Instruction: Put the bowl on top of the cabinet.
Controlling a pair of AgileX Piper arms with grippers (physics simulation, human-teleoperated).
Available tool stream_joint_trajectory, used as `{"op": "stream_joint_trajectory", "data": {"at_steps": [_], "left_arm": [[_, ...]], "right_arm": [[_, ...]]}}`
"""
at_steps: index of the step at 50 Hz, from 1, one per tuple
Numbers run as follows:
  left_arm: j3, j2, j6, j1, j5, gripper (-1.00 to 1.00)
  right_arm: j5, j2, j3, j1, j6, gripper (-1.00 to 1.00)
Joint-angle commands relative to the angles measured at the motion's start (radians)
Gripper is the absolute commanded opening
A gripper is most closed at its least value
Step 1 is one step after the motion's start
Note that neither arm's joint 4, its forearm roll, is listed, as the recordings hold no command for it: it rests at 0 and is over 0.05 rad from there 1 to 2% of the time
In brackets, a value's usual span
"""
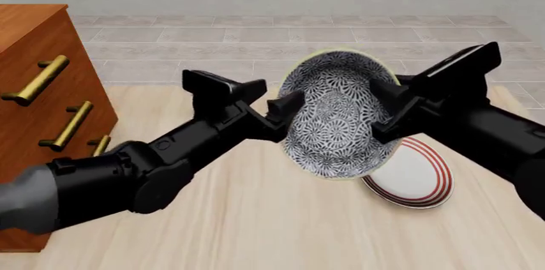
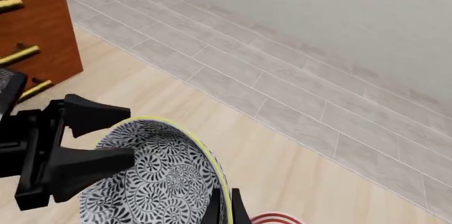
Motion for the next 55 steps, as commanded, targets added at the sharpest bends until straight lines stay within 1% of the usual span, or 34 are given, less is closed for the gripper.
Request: {"op": "stream_joint_trajectory", "data": {"at_steps": [1,3,22,23,43,44,55], "left_arm": [[-0.037,0.074,-0.017,0.003,-0.004,1.0],[-0.044,0.091,-0.027,0.004,-0.008,1.0],[-0.074,0.182,-0.044,0.008,-0.031,1.0],[-0.068,0.177,-0.06,0.014,-0.039,-1.0],[-0.054,0.158,-0.057,0.007,-0.041,-1.0],[-0.053,0.157,-0.055,0.008,-0.041,-1.0],[-0.053,0.155,-0.051,0.027,-0.038,-1.0]], "right_arm": [[0.007,-0.02,0.001,0.021,0.006,-1.0],[0.01,-0.023,0.002,0.024,0.006,-1.0],[0.012,-0.025,0.003,0.033,0.006,-1.0],[0.012,-0.025,0.004,0.033,0.006,-1.0],[0.004,-0.013,0.002,0.022,0.001,-1.0],[0.006,-0.011,0.0,0.019,-0.002,1.0],[0.031,-0.042,-0.009,0.028,0.016,1.0]]}}
